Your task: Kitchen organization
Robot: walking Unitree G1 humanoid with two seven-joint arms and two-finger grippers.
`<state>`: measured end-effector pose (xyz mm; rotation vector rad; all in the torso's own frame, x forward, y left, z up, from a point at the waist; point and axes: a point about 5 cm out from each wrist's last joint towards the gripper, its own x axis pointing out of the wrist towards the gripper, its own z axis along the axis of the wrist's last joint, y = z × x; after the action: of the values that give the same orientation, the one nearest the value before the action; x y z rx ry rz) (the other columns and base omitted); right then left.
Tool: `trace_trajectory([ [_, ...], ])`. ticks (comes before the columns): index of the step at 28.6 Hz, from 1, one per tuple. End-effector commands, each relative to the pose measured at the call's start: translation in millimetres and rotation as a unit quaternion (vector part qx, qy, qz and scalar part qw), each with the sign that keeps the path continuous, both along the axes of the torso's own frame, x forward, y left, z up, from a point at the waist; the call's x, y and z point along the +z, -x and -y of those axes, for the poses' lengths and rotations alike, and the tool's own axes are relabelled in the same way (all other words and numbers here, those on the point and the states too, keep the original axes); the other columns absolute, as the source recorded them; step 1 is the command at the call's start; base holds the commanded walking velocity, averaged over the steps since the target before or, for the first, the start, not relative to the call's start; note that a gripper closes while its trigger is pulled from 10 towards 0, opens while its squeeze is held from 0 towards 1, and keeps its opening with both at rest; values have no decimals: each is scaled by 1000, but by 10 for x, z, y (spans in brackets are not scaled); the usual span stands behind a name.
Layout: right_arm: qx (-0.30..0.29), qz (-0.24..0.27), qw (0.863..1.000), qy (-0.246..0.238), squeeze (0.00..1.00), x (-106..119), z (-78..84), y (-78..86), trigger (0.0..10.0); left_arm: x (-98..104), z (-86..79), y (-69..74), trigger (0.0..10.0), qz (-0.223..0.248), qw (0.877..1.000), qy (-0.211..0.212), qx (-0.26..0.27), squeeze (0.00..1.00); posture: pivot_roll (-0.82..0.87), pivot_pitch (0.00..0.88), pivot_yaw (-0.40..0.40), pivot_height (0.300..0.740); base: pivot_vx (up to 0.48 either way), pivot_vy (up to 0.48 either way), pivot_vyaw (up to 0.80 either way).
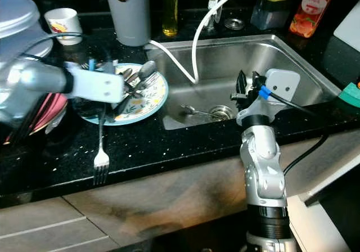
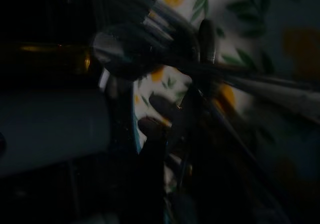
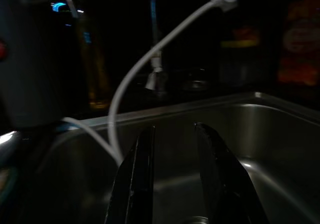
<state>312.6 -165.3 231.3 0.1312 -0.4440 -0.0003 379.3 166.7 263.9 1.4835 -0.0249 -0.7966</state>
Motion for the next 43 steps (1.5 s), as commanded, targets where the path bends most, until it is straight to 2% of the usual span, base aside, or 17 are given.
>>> trace_trajectory([
  [1, -9, -3, 1000, -4, 0, -15, 34, 4, 10000, -429, 8, -7, 2824, -55, 998, -32, 14, 0, 35, 85, 1, 740, 0, 0, 0],
  [2, -9, -3, 1000, -4, 0, -15, 34, 4, 10000, -429, 8, -7, 2824, -55, 998, -32, 14, 0, 35, 85, 1, 740, 0, 0, 0],
  [3, -10, -3, 1000, -4, 0, -18, 41, 8, 10000, -477, 11, -12, 0, -57, 998, -34, 16, 0, 35, 85, 1, 740, 0, 0, 0],
  [7, -14, -6, 1000, -3, 0, -29, 69, 17, 10000, -492, -8, -14, 0, -47, 998, -22, 20, 0, 35, 91, 1, 740, 0, 0, 0],
  [14, -11, -8, 1000, -3, 0, -45, 56, 22, 10000, 49, -112, 2, 0, 57, 995, 79, 32, 0, 43, 97, -4, 740, 0, 0, 0],
  [15, -10, -9, 1000, -3, 0, -44, 52, 19, 10000, 177, -131, 15, 10000, 87, 990, 100, 37, 0, 44, 99, -8, 740, 0, 0, 0],
  [26, -5, -11, 1000, 0, 0, -43, 49, 5, 10000, 606, -297, 73, 10000, 202, 959, 185, 78, 0, 45, 101, -20, 740, 0, 0, 0],
  [29, -4, -10, 1000, 0, 0, -37, 49, 0, 10000, 803, -297, 26, 10000, 253, 920, 282, 99, 0, 41, 98, -19, 740, 0, 0, 0],
  [30, -4, -10, 1000, 0, 0, -37, 49, 0, 10000, 803, -297, 26, 10000, 253, 920, 282, 99, 0, 41, 98, -19, 740, 0, 0, 0],
  [31, -4, -10, 1000, 1, 0, -37, 50, -1, 10000, 862, -259, -3, 10000, 258, 897, 342, 107, 0, 32, 91, -15, 740, 0, 0, 0],
  [32, -4, -10, 1000, 1, 0, -37, 50, -1, 10000, 862, -259, -3, 10000, 258, 897, 342, 107, 0, 32, 91, -15, 740, 0, 0, 0],
  [34, -6, -9, 1000, 2, 0, -34, 59, 6, 10000, 882, -39, -64, 10000, 215, 856, 460, 97, 0, 18, 83, -12, 740, 0, 0, 0],
  [35, -7, -9, 1000, 2, 0, -32, 68, 8, 10000, 869, 182, -62, 10000, 185, 847, 495, 62, 0, 19, 83, -14, 740, 0, 0, 0],
  [38, -8, -8, 1000, 3, 0, -30, 73, 7, 10000, 866, 385, -55, 10000, 158, 836, 525, 30, 0, 16, 80, -16, 740, 0, 0, 0],
  [40, -8, -7, 1000, 4, 0, -24, 75, 4, 10000, 906, 597, -35, 10000, 126, 814, 567, -9, 0, 9, 77, -11, 740, 0, 0, 0],
  [42, -12, -2, 1000, 4, 0, -6, 76, 9, 10000, 933, 917, -73, 10000, 25, 747, 663, -36, 0, -10, 67, 4, 740, 0, 0, 0],
  [43, -12, -2, 1000, 4, 0, -6, 76, 9, 10000, 933, 917, -73, 10000, 25, 747, 663, -36, 0, -10, 67, 4, 740, 0, 0, 0],
])
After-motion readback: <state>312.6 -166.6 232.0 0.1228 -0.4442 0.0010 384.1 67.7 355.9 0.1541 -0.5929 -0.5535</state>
